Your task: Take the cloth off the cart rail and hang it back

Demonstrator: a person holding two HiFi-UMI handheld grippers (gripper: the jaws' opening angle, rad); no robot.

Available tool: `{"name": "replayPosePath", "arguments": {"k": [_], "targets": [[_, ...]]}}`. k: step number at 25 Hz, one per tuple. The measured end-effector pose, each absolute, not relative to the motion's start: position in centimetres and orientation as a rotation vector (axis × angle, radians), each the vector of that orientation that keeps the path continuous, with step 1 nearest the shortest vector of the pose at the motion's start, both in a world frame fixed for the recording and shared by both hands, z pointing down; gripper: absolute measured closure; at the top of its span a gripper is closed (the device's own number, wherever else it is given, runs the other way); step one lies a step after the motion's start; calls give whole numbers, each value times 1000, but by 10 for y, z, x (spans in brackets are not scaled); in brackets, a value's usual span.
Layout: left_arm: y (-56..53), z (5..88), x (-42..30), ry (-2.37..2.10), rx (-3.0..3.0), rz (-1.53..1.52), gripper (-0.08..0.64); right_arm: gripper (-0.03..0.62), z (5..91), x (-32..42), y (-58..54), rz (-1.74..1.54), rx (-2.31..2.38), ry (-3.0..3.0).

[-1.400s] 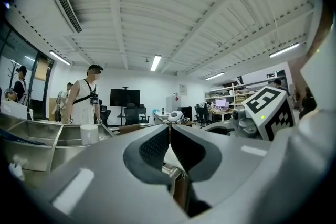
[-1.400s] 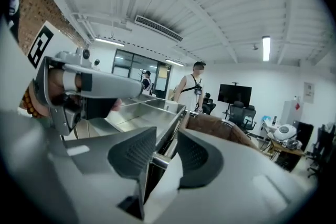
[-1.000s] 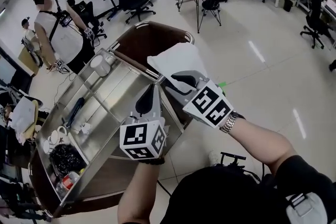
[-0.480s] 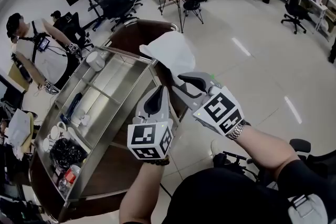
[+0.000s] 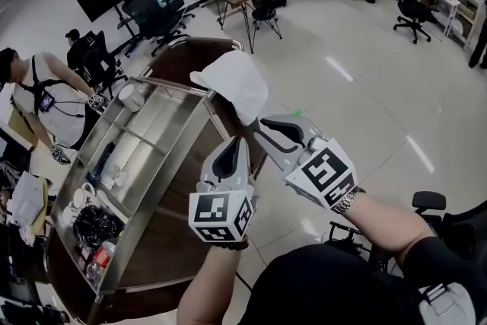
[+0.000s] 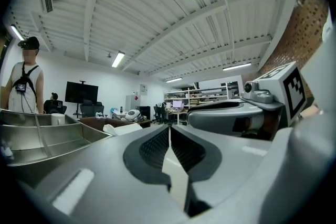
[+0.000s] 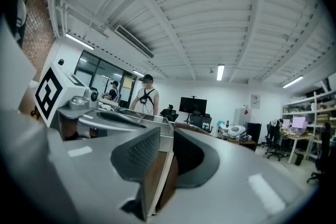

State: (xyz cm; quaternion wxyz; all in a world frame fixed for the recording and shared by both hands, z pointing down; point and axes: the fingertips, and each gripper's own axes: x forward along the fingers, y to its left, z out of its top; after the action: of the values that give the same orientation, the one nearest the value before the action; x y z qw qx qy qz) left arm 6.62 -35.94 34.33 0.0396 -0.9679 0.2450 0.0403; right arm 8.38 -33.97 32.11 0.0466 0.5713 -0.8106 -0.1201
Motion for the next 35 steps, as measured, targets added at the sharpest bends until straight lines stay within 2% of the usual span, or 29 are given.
{"name": "replayPosePath", "arguments": {"k": [20,25,35], "targets": [[-288,352,118,865,-2929,147,551,566,316,149,-267,-410,1681,-2613],[-282,354,120,891,-2898,150,555,592,321,150,-254,-144,1762,-2660],[-273,348,118,915,-2862,144,560,592,321,147,-243,-157,1739,-2678]]}}
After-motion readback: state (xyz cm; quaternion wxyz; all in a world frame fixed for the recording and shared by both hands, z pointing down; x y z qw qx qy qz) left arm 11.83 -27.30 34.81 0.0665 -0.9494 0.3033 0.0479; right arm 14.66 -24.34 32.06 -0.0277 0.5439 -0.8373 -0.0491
